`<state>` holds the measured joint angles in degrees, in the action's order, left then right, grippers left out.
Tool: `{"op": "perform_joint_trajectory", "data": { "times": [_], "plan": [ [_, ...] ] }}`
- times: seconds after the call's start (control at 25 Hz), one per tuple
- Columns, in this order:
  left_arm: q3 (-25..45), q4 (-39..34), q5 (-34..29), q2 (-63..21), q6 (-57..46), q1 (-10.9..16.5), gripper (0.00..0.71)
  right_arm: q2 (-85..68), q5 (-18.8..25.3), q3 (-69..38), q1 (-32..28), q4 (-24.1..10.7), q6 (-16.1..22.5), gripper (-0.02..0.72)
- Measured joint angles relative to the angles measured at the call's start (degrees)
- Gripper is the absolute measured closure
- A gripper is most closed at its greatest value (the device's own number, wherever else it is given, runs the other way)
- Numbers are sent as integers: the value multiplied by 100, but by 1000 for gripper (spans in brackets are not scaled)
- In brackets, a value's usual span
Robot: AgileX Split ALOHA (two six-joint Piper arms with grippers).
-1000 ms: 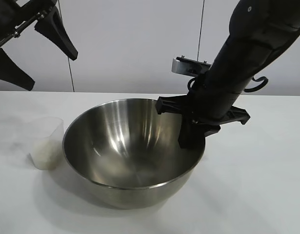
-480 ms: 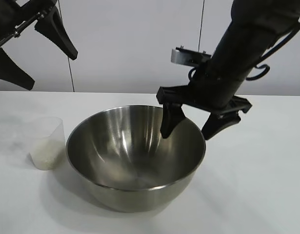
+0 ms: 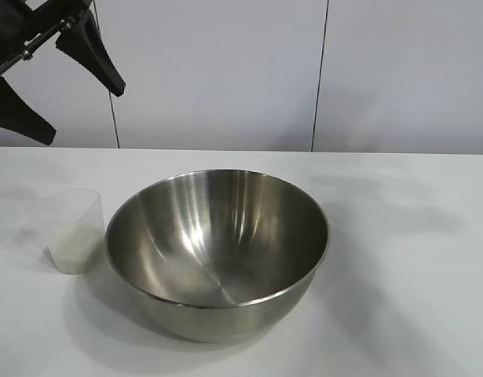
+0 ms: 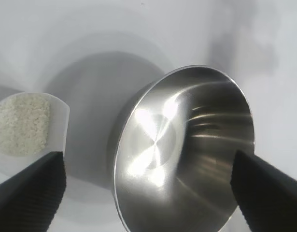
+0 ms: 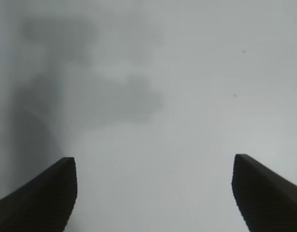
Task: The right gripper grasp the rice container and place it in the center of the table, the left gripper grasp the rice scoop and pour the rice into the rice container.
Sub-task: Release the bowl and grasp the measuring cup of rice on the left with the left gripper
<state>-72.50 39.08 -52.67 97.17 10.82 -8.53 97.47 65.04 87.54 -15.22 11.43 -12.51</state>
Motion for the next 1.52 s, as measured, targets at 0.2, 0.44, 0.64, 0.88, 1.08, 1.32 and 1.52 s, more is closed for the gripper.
{"op": "perform_joint_trajectory", "data": {
  "times": [0.2, 0.44, 0.64, 0.88, 1.08, 1.32, 1.52],
  "plan": [
    [0, 5, 0, 0, 0, 0, 41, -425, 417, -6, -87, 619, -269, 127],
    [0, 5, 0, 0, 0, 0, 41, -1735, 432, -129, -87, 1342, -473, 135],
    [0, 5, 0, 0, 0, 0, 41, -3434, -281, -1179, 201, 1412, -592, 135],
    [0, 5, 0, 0, 0, 0, 41, -5747, -939, -2951, 650, 698, -393, 136],
    [0, 5, 0, 0, 0, 0, 41, -7723, -1307, -4155, 733, 78, 129, 136],
    [0, 5, 0, 0, 0, 0, 41, -9381, -593, -5131, 733, -577, 454, 136],
    [0, 5, 0, 0, 0, 0, 41, -9850, -5, -5584, 733, -823, 644, 136]
  ]
}}
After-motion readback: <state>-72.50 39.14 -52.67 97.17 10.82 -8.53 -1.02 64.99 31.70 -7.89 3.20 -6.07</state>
